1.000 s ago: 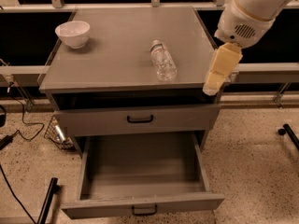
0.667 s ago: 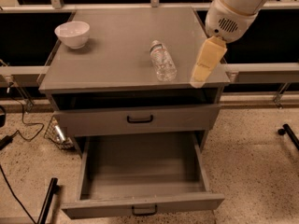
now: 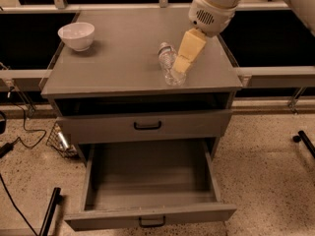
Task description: Place water bottle into middle drawer
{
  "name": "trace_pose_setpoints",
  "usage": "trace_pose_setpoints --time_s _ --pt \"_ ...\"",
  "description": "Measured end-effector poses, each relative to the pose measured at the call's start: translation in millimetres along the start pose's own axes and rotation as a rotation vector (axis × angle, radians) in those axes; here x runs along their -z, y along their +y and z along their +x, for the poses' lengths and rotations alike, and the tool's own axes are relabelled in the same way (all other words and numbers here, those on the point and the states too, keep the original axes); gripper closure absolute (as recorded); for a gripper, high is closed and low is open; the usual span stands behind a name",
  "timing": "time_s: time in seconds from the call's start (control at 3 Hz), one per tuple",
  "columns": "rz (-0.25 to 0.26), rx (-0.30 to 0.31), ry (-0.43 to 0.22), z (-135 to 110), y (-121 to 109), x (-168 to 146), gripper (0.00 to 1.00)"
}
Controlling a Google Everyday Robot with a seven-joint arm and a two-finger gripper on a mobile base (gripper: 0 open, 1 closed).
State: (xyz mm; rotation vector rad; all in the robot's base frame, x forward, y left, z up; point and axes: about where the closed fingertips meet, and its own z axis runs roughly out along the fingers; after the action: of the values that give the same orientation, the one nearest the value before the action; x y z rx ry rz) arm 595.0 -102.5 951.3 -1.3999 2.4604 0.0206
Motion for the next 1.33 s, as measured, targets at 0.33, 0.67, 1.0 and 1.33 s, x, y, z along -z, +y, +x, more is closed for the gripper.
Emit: trace_pose_setpoints --time_s 0.33,0.67,1.0,1.33 --pt "0.026 -0.081 -0.005 -19 0 -2 0.00" --pt "0.031 -0.094 -0.054 -22 6 9 0.00" --pt "0.034 -0.103 -0.055 -23 4 7 0.00" --pt "0.055 -0.152 -0.062 -30 -3 0 0.00"
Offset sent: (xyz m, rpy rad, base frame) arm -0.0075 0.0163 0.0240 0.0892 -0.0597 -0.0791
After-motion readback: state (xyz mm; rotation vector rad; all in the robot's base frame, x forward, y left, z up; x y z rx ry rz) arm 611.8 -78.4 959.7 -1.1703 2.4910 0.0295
